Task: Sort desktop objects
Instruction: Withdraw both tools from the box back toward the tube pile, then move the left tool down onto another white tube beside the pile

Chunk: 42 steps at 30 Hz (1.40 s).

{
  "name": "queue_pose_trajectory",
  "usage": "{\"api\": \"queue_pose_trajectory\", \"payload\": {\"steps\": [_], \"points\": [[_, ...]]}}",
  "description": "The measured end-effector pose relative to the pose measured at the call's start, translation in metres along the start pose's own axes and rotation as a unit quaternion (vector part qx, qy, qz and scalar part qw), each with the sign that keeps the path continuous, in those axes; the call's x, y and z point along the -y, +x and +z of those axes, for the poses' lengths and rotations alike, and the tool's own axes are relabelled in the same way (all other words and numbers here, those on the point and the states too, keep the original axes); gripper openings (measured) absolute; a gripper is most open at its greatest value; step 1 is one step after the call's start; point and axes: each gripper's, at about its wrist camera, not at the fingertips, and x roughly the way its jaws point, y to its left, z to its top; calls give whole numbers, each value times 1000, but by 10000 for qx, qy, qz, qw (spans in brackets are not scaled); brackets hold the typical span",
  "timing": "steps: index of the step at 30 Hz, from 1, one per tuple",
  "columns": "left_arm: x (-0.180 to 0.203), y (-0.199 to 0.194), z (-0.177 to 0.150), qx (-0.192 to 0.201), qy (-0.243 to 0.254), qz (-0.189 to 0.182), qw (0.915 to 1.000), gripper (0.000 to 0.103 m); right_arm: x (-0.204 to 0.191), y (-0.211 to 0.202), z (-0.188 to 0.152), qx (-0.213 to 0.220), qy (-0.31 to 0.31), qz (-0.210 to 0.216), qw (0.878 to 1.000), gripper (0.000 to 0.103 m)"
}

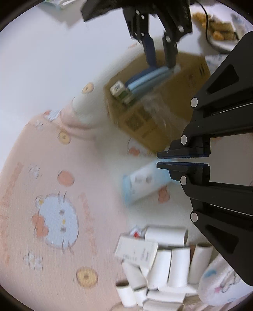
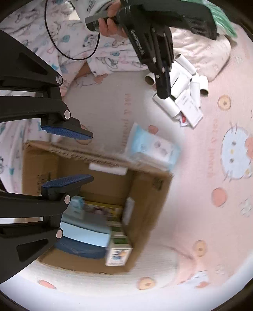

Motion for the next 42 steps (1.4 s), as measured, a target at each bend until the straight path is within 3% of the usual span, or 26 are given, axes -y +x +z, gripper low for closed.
{"api": "queue_pose_trajectory", "payload": {"steps": [4,8,11,16,21,23,32,36,42], "points": [[-17,2,-27,336,-97,229,9991,2,-17,-4,3,204,-149,-191,9995,34],[-28,16,-42,192,-51,497,9986,2,-39,4,10,461,-324,-184,9982,34],[-38,19,-43,179,-65,480,9987,4,-54,13,16,755,-225,-74,9969,34],[-55,11,-38,518,-205,480,9973,32,-62,23,23,1556,175,6,9877,34],[-90,16,-33,420,-796,470,9948,38,-82,52,27,2363,127,-201,9714,34],[-104,21,-30,321,-1062,407,9930,40,-87,64,27,2406,165,-143,9704,34],[-140,59,-4,-379,-1409,368,9886,40,-87,127,50,2262,594,574,9706,34],[-155,76,4,-657,-1489,630,9847,40,-78,150,67,2255,993,889,9651,34],[-183,87,-3,-976,-2006,319,9743,40,-67,188,90,2200,1583,1804,9455,34]]}}
